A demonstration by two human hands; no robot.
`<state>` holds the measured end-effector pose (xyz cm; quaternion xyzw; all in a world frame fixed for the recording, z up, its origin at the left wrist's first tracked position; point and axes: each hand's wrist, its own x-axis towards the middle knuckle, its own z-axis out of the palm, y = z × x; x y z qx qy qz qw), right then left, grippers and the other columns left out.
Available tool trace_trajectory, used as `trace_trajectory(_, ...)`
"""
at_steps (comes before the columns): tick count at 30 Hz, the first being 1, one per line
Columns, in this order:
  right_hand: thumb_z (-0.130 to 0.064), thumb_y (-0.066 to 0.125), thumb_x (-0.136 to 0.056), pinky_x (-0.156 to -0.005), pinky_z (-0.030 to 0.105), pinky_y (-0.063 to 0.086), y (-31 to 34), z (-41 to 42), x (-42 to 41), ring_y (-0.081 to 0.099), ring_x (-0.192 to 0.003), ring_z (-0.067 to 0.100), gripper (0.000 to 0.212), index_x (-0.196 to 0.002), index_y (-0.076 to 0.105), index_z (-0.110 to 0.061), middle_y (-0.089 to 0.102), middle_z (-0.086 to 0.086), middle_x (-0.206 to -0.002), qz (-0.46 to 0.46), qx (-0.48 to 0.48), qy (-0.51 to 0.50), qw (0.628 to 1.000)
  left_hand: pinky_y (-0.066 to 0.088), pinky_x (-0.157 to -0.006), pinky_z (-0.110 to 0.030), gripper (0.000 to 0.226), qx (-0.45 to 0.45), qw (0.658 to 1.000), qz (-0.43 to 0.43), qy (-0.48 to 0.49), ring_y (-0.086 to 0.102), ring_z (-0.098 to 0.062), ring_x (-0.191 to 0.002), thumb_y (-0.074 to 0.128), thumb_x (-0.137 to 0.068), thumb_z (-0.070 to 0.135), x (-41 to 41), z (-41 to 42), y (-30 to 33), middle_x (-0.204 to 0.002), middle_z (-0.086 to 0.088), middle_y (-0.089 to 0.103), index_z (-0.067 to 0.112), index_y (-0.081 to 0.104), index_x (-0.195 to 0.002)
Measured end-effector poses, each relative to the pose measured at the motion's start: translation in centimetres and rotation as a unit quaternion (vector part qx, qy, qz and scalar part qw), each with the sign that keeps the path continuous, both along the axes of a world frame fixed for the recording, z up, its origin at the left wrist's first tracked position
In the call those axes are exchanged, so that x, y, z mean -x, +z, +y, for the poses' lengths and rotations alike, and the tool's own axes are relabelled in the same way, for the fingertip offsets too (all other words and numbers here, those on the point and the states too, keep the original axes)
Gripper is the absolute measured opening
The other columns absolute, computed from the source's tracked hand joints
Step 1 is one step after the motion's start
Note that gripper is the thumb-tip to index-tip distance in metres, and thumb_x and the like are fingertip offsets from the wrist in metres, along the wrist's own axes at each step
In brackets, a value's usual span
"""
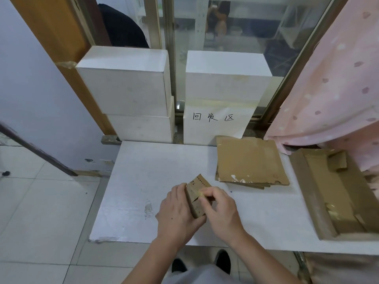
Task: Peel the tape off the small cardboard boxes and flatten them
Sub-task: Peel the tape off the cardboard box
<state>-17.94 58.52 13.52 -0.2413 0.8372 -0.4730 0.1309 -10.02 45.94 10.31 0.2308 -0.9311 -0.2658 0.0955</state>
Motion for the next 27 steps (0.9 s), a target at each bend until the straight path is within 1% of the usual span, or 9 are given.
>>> trace_trajectory(3, -0.019, 0.066, -0.096, -0.088, 0.031, 0.051, 0.0, 0.7, -0.6, 0.061, -0.102, 0.005, 0.011, -0.097, 0.063, -0.029, 0.066, -0.022, -0.102, 0.000, -0.008, -0.022, 1.000, 0.051, -0.083, -0.036, 0.087, -0.011, 1.000, 0.008, -0.003, 0.056, -0.014, -0.098, 0.073, -0.074, 0.071, -0.2, 0.7, -0.5, -0.118, 0.008, 0.054, 0.019, 0.044, -0.137)
trace_trajectory(7, -0.022, 0.064, -0.096, -0.082, 0.028, 0.051, -0.1, 1.9, -0.9, 0.061, -0.097, 0.004, 0.006, -0.099, 0.062, -0.027, 0.065, -0.019, -0.100, 0.036, -0.008, -0.059, 0.998, 0.050, -0.083, -0.036, 0.087, -0.022, 0.999, 0.034, -0.016, 0.056, -0.016, -0.098, 0.080, -0.070, 0.065, 0.3, 1.9, -0.5, -0.117, 0.006, 0.056, 0.018, 0.045, -0.135)
trace_trajectory(11, -0.010, 0.067, -0.095, -0.076, 0.026, 0.053, 0.4, 2.5, 0.4, 0.064, -0.090, 0.002, 0.015, -0.099, 0.062, -0.024, 0.067, -0.020, -0.096, 0.029, 0.030, -0.115, 0.992, 0.051, -0.083, -0.039, 0.086, -0.018, 0.999, 0.034, -0.037, 0.055, -0.017, -0.100, 0.079, -0.069, 0.059, 1.1, 2.4, 0.0, -0.119, 0.006, 0.055, 0.019, 0.045, -0.136)
trace_trajectory(14, -0.010, 0.068, -0.095, -0.072, 0.022, 0.051, 1.2, 3.0, 2.0, 0.065, -0.085, 0.004, 0.013, -0.098, 0.063, -0.022, 0.069, -0.017, -0.092, 0.037, 0.050, -0.114, 0.992, 0.051, -0.084, -0.040, 0.085, -0.022, 0.998, 0.040, -0.033, 0.054, -0.017, -0.101, 0.078, -0.068, 0.059, 2.1, 2.9, 0.7, -0.119, 0.007, 0.053, 0.020, 0.044, -0.136)
trace_trajectory(16, -0.012, 0.068, -0.095, -0.071, 0.026, 0.052, 1.9, 3.6, 2.9, 0.066, -0.082, 0.008, 0.011, -0.098, 0.065, -0.022, 0.070, -0.011, -0.088, 0.028, 0.064, -0.087, 0.994, 0.050, -0.086, -0.038, 0.084, -0.017, 0.998, 0.052, -0.024, 0.054, -0.016, -0.102, 0.079, -0.069, 0.059, 3.1, 3.4, 1.3, -0.119, 0.008, 0.053, 0.020, 0.044, -0.135)
trace_trajectory(19, -0.008, 0.067, -0.092, -0.084, 0.021, 0.049, 2.9, 5.1, 4.2, 0.064, -0.097, 0.010, 0.017, -0.102, 0.070, -0.021, 0.068, -0.014, -0.097, 0.055, 0.072, -0.019, 0.996, 0.050, -0.088, -0.039, 0.086, 0.007, 0.998, 0.064, -0.017, 0.056, -0.018, -0.106, 0.080, -0.072, 0.064, 5.0, 4.5, 2.1, -0.121, 0.006, 0.053, 0.018, 0.044, -0.136)
trace_trajectory(22, -0.019, 0.065, -0.089, -0.097, 0.019, 0.045, 3.2, 7.2, 5.8, 0.061, -0.112, 0.007, 0.023, -0.108, 0.076, -0.019, 0.068, -0.016, -0.112, 0.079, 0.064, 0.004, 0.995, 0.051, -0.090, -0.041, 0.086, 0.017, 0.997, 0.070, -0.013, 0.058, -0.021, -0.110, 0.079, -0.075, 0.065, 6.9, 6.2, 2.7, -0.125, 0.004, 0.055, 0.018, 0.044, -0.138)
trace_trajectory(24, -0.023, 0.064, -0.092, -0.100, 0.017, 0.044, 3.3, 8.7, 7.0, 0.059, -0.116, 0.005, 0.025, -0.112, 0.078, -0.018, 0.068, -0.013, -0.118, 0.071, 0.071, -0.003, 0.995, 0.053, -0.088, -0.042, 0.086, 0.033, 0.996, 0.075, -0.020, 0.059, -0.023, -0.109, 0.081, -0.073, 0.061, 8.0, 7.6, 3.0, -0.125, 0.003, 0.056, 0.017, 0.044, -0.137)
trace_trajectory(27, -0.020, 0.066, -0.097, -0.101, 0.012, 0.043, 3.4, 11.2, 8.6, 0.057, -0.119, -0.003, 0.024, -0.118, 0.076, -0.016, 0.065, -0.013, -0.126, 0.048, 0.080, -0.025, 0.995, 0.054, -0.084, -0.043, 0.084, 0.070, 0.994, 0.083, -0.028, 0.061, -0.025, -0.104, 0.083, -0.070, 0.054, 9.6, 9.7, 3.4, -0.120, 0.000, 0.059, 0.014, 0.048, -0.134)
